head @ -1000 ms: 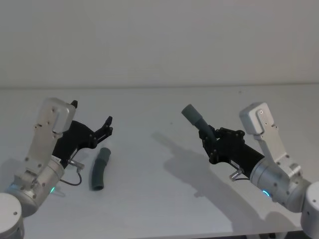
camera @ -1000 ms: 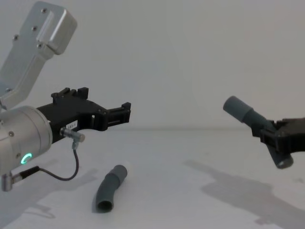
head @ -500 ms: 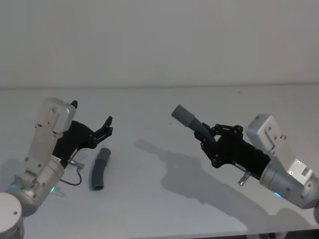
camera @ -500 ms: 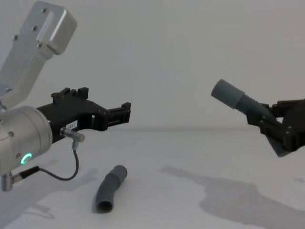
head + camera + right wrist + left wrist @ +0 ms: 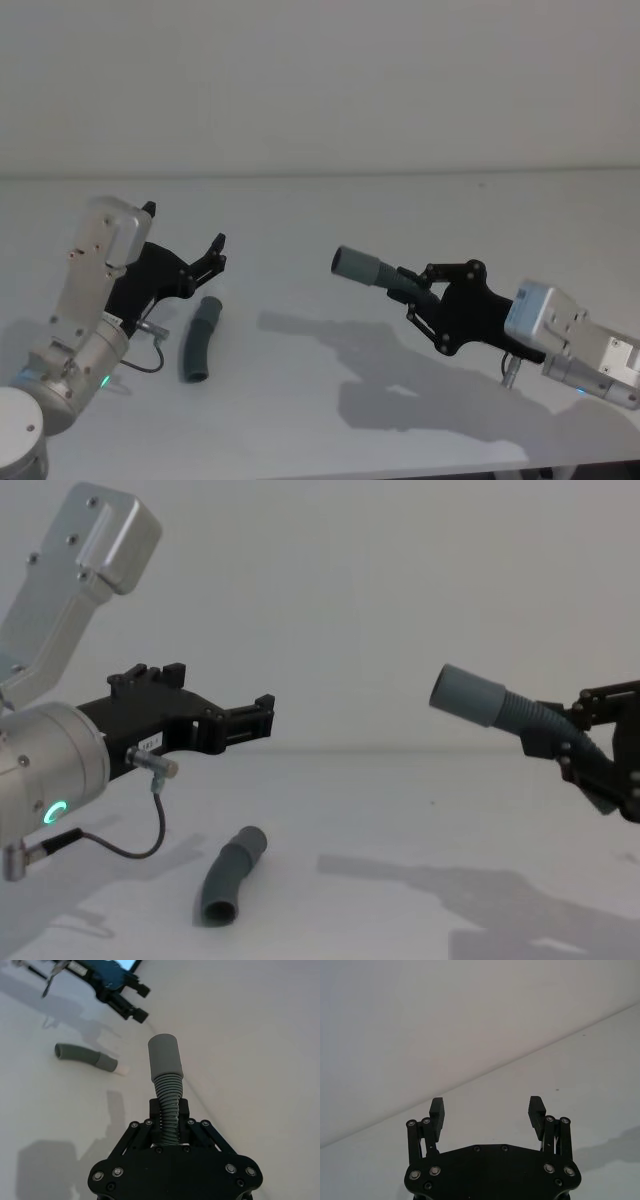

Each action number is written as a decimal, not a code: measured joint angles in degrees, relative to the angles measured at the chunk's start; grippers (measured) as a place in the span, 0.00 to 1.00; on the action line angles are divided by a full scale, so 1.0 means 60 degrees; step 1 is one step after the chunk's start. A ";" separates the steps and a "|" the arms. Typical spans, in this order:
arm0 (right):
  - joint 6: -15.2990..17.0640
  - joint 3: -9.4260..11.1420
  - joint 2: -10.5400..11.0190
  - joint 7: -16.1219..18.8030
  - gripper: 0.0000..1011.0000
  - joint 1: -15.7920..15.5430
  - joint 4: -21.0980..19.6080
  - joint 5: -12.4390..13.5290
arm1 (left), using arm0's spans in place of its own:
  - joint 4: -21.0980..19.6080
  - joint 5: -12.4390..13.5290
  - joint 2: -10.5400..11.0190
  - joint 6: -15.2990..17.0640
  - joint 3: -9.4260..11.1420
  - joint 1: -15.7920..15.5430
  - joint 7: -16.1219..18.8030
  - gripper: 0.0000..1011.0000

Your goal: Use both hands to pick up one end of the pipe from the table, align the ends, and insert them.

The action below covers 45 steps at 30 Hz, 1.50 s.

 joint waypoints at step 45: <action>-0.3274 -0.0258 0.0085 -0.3018 0.16 0.1252 0.1689 -0.7360 | 0.0000 0.0000 0.0000 0.0000 0.0000 0.0000 0.0000 0.99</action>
